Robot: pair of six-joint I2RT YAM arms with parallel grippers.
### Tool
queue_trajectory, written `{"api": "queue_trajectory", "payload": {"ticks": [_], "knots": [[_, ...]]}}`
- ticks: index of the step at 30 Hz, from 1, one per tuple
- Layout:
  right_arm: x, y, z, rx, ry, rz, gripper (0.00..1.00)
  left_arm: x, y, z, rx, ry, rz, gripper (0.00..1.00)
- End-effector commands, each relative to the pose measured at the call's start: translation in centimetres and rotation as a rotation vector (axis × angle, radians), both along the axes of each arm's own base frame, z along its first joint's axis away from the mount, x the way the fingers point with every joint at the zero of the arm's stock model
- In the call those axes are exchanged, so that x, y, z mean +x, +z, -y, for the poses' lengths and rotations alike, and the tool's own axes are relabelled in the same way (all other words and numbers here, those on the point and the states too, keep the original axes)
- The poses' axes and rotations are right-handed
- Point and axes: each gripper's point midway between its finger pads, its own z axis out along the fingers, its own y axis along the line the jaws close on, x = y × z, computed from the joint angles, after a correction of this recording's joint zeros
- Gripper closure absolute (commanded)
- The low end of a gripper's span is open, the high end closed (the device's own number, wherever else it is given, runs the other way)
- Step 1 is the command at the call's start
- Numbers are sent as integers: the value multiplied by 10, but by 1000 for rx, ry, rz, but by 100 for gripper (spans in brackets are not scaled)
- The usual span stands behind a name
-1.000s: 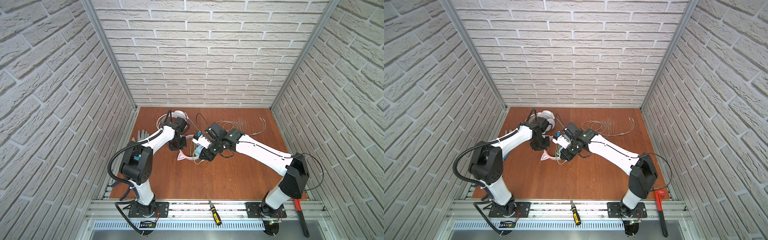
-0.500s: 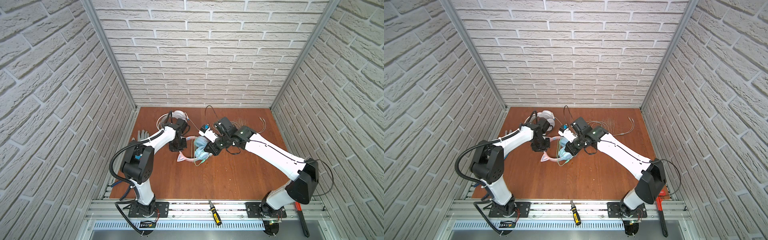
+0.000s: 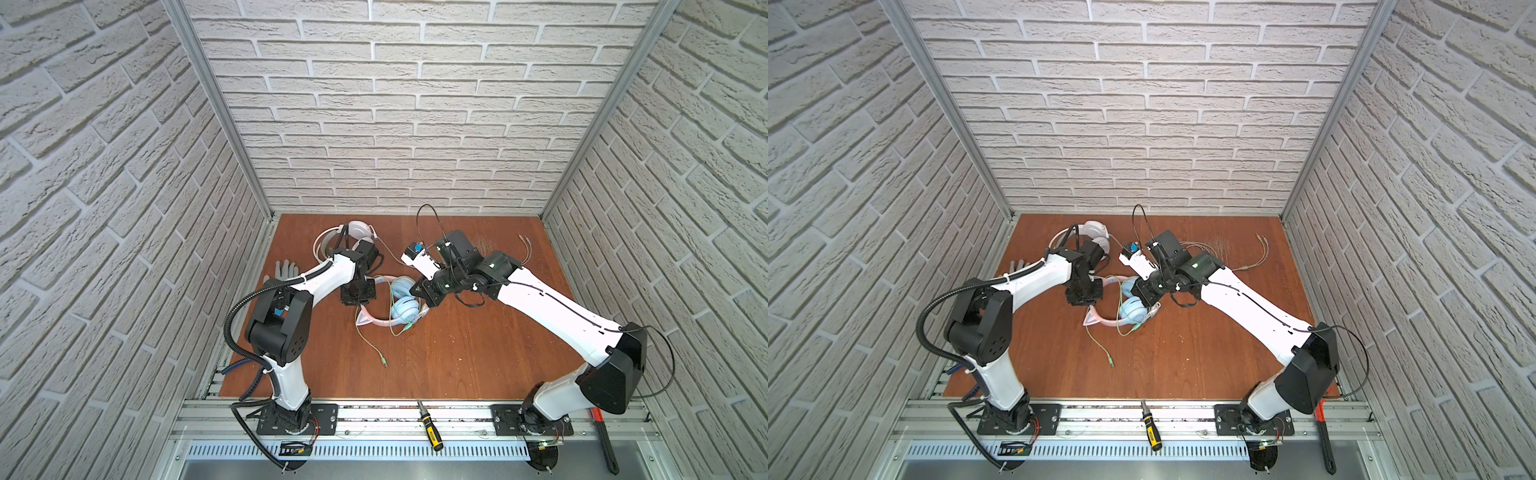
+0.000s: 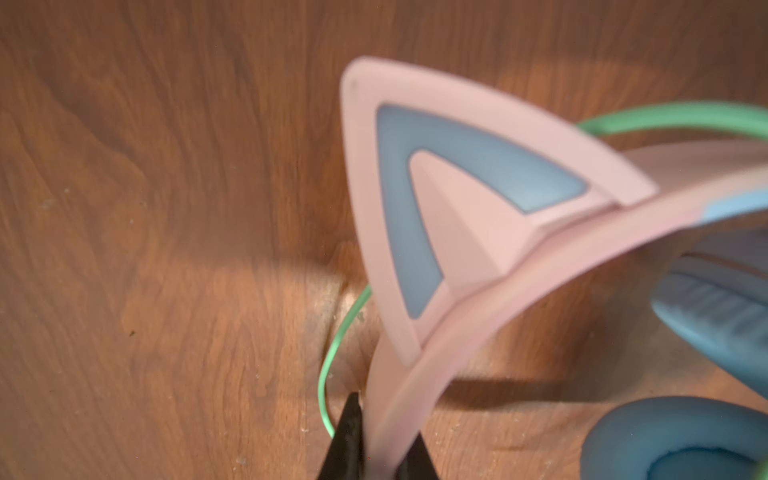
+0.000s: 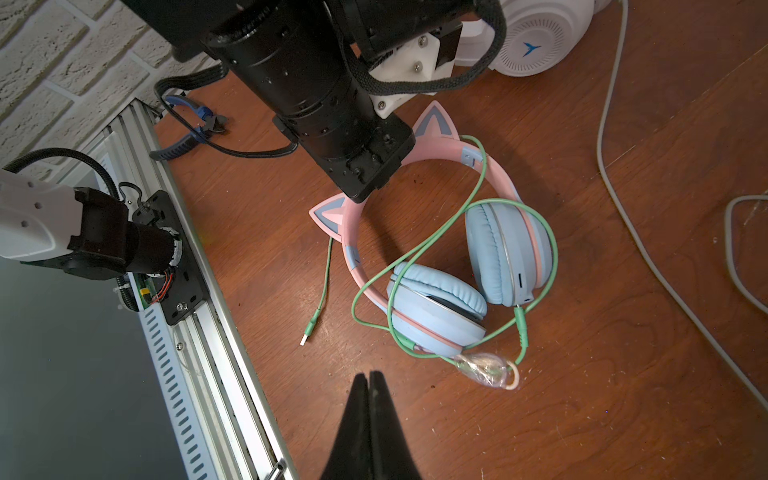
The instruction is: Wrap the headphones
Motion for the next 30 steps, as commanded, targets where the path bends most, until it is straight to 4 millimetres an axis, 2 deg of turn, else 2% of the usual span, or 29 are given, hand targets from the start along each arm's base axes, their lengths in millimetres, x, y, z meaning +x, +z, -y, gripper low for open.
{"api": "queue_trajectory", "payload": {"ticks": [1, 6, 11, 17, 22, 30], "knots": [[-9, -13, -2, 19, -1, -57, 93, 2, -3, 5, -23, -8, 8, 100], [-34, -39, -9, 5, -17, -70, 74, 3, -11, 5, -22, -3, 1, 100], [-65, -75, -23, -29, -21, -82, 61, 5, -15, 2, -23, 4, 15, 100], [-81, -107, -40, -136, -10, -31, 46, 4, -24, -1, -30, 7, 21, 100], [-82, -127, -60, -177, 6, -22, 41, 4, -32, -4, -37, 8, 22, 100], [-75, -162, -76, -295, 9, -41, 42, 8, -37, -8, -47, 11, 18, 100]]}}
